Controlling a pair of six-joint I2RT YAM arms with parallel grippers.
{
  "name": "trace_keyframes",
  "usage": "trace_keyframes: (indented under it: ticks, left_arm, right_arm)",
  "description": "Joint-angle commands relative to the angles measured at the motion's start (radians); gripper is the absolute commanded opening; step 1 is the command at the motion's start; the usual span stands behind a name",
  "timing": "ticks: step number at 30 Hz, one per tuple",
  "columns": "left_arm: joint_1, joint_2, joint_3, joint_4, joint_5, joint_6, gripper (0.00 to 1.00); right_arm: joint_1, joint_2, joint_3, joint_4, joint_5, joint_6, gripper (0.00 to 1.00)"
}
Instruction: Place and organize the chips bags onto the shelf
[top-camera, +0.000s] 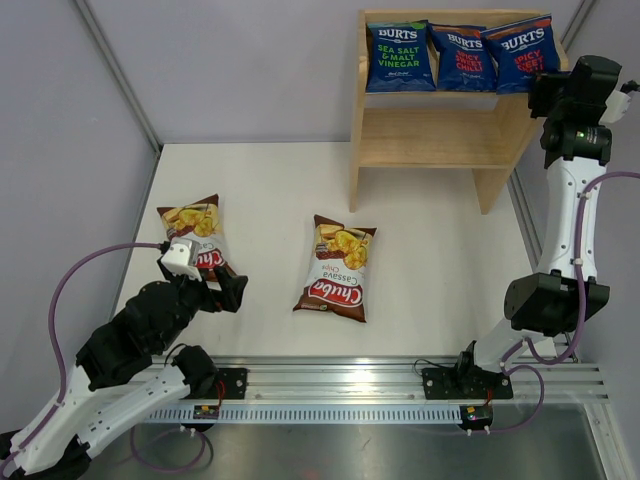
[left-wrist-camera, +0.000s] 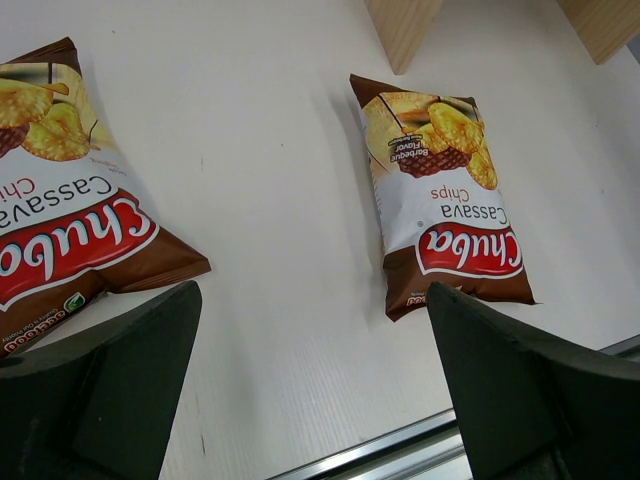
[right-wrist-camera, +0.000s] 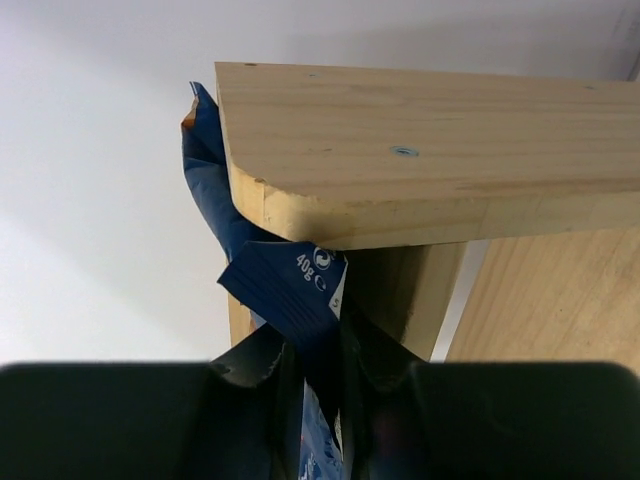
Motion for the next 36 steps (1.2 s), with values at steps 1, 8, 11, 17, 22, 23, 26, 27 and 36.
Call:
trace_keyframes:
  ticks: [1,8,11,17,22,23,26,27,36]
  left_arm:
    - [-0.003,-0.012,-0.007,0.050,0.007,0.010,0.99]
    - [-0.003,-0.009,-0.007,0.051,0.011,0.012,0.99]
    - [-0.003,-0.007,-0.006,0.051,0.011,0.012,0.99]
    - [-0.003,-0.012,-0.007,0.050,0.007,0.010,0.99]
    - [-0.003,-0.018,-0.007,0.048,0.002,0.009,0.99]
    - [-0.003,-0.019,-0.007,0.048,0.001,0.007,0.99]
    - [-0.003,-0.024,-0.007,0.047,-0.003,0.007,0.99]
    - [-0.003,-0.024,-0.007,0.047,-0.004,0.007,0.99]
    - [-0.003,-0.026,-0.006,0.045,-0.006,0.006,0.99]
  right_arm:
    - [0.000,-0.024,-0.006,0.045,-0.053,-0.009,0.22]
    - [0.002,-0.029,-0.061,0.139,-0.130,0.101,0.17]
    - [0.005,-0.017,-0.032,0.137,-0.164,0.124,0.16]
    - [0.007,-0.032,-0.049,0.146,-0.176,0.187,0.16]
    - [0.002,-0.060,-0.104,0.146,-0.147,0.222,0.16]
    - [0.000,-0.061,-0.113,0.153,-0.152,0.235,0.16]
    - [-0.003,-0.067,-0.154,0.179,-0.165,0.282,0.15]
    - [-0.003,-0.064,-0.165,0.186,-0.167,0.291,0.15]
    - [-0.032,-0.069,-0.131,0.155,-0.122,0.264,0.20]
